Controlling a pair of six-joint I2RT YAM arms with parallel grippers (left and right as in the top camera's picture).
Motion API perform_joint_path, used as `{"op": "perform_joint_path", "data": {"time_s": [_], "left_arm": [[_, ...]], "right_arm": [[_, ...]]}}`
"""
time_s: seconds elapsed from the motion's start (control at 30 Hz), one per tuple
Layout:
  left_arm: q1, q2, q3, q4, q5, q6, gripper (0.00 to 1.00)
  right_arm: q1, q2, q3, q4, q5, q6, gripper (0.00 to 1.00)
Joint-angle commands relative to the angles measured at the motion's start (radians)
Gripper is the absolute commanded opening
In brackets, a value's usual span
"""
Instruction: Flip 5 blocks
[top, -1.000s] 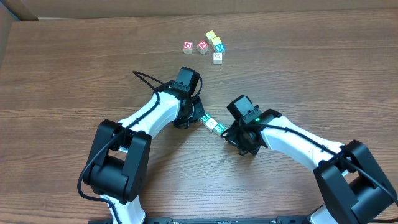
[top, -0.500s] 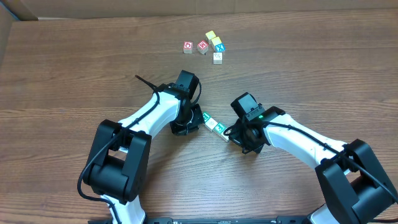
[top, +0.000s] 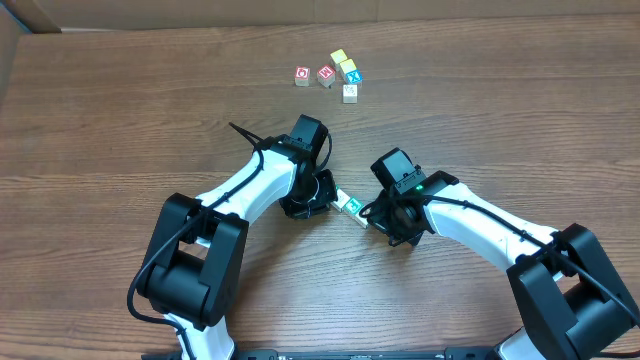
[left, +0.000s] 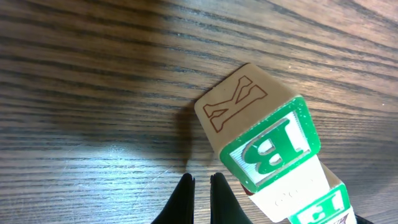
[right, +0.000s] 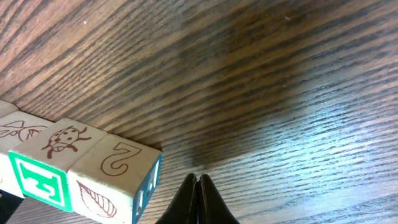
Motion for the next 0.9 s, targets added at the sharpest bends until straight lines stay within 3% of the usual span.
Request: {"op": "perform_joint_path", "data": {"time_s": [0.0, 0.87], "left_arm": [[-0.003, -0.012, 0.013, 0.005, 0.03, -0.005, 0.04], [0.001, -0.014, 0.042, 0.035, 0.083, -0.014, 0.04]], "right_arm": [[0.005, 0.001, 0.024, 0.004, 0.011, -0.01, 0.04], [0.005, 0.001, 0.024, 0.004, 0.011, -0.01, 0.04]]}}
